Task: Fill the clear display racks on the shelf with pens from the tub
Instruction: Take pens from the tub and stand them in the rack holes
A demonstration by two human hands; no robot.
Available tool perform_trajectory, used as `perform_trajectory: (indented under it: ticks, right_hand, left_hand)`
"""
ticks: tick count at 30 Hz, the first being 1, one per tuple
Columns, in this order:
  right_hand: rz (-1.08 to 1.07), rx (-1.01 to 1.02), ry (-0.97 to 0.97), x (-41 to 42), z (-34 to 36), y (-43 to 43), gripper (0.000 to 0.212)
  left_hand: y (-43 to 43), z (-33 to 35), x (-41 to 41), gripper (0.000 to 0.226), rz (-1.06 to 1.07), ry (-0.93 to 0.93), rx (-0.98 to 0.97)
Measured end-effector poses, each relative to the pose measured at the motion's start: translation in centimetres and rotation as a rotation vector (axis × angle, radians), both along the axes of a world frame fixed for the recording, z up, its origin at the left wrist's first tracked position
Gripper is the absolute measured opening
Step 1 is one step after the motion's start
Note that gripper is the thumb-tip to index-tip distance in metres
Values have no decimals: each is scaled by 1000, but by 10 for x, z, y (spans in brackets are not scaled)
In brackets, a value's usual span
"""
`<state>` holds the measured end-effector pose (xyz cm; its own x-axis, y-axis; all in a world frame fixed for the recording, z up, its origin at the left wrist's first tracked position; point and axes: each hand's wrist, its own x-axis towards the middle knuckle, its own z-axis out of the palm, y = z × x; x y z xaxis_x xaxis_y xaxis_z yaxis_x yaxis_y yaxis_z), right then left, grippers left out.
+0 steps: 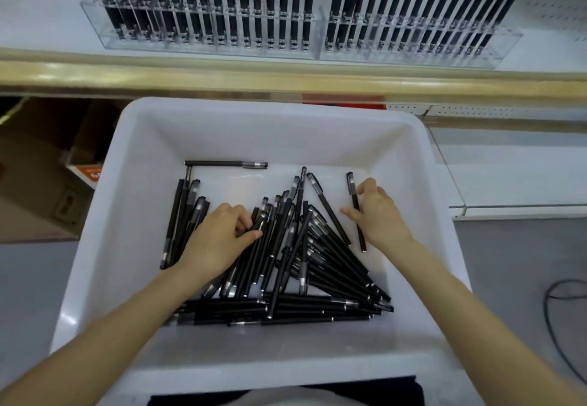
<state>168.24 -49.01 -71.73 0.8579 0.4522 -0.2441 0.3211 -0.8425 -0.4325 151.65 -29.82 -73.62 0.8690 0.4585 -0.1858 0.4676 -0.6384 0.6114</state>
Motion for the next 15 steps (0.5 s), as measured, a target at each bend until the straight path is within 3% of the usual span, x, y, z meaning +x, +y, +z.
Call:
perform_trajectory:
  ticks: [15]
  right_hand:
    - [17,-57,-33,10,-10,3,32]
  left_hand:
    - [20,21,8,15,190,-101,-240]
